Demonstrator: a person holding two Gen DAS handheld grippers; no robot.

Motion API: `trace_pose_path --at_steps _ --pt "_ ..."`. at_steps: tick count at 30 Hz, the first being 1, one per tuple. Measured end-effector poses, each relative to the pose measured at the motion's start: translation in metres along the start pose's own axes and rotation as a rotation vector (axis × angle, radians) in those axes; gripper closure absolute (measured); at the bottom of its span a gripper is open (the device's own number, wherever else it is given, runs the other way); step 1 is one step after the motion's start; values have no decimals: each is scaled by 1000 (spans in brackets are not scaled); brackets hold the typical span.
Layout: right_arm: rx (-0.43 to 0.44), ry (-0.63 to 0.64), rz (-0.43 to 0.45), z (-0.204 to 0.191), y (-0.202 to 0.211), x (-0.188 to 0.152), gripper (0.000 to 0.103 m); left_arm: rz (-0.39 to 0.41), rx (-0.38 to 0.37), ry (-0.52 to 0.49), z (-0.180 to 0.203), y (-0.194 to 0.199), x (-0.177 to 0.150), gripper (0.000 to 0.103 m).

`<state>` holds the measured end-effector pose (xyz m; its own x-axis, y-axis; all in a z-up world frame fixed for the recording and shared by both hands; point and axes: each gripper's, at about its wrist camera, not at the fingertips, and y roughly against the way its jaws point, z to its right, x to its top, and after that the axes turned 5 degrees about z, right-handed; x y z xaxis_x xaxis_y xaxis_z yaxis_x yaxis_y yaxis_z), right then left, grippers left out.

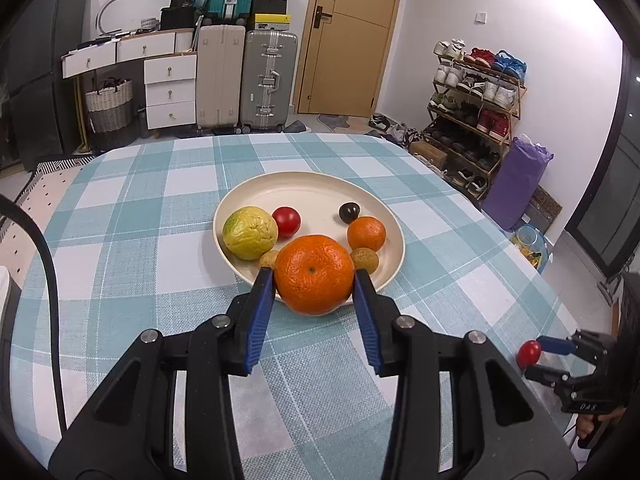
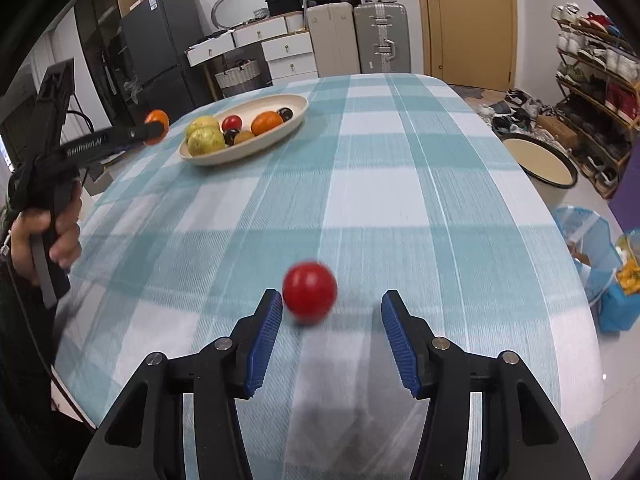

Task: Organize fruits
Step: 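Carry the orange with the left gripper while the right carries the tomato to the plate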

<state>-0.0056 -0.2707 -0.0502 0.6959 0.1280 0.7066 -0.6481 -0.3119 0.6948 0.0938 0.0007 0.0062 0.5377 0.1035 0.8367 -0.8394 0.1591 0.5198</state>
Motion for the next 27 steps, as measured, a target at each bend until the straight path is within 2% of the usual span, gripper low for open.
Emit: trace_pose_path --at_steps 9,20,21,27 --pt "6 31 6 -8 -13 11 50 -3 -4 -6 7 3 -1 66" --pt "-18 41 6 -12 -13 10 70 -10 -1 1 3 1 -2 66" --pt "-23 52 6 -14 -13 10 75 -10 -2 1 3 1 -2 66" --pt "-17 64 -3 -16 -16 14 75 -9 0 2 3 1 -2 66"
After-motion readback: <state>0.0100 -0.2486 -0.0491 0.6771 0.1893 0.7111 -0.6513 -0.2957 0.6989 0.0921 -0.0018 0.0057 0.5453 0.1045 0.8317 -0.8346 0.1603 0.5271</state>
